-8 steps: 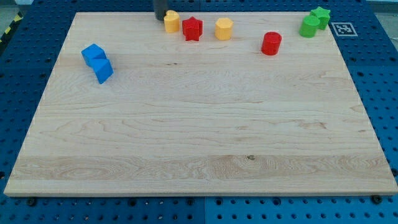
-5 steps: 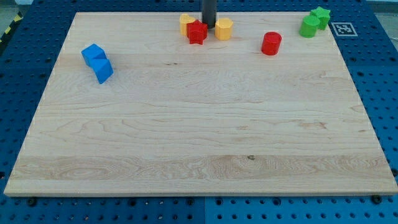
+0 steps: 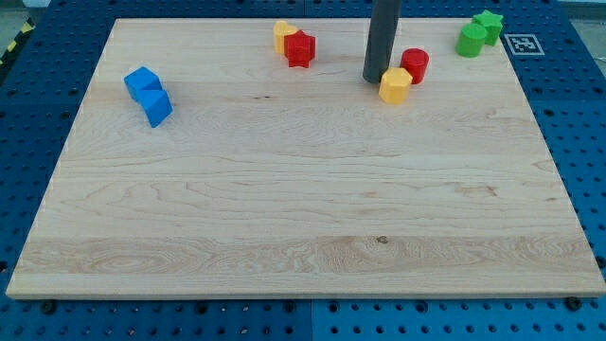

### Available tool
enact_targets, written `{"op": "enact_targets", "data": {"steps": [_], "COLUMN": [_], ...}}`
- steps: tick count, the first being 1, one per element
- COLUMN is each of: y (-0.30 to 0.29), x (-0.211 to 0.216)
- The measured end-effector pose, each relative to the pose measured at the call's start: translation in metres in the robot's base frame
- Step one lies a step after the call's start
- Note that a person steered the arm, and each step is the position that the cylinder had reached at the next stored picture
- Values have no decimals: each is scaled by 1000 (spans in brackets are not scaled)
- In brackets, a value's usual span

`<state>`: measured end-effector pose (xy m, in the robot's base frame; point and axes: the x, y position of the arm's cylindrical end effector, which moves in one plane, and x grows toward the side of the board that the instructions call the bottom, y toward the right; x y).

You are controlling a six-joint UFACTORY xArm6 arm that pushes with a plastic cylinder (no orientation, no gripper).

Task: Push the yellow hexagon to the center right

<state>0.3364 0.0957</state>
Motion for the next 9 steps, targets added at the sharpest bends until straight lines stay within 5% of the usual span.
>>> {"op": "enact_targets", "data": {"steps": [1, 3, 9], "y": [5, 23, 46], "x": [24, 5, 98]}}
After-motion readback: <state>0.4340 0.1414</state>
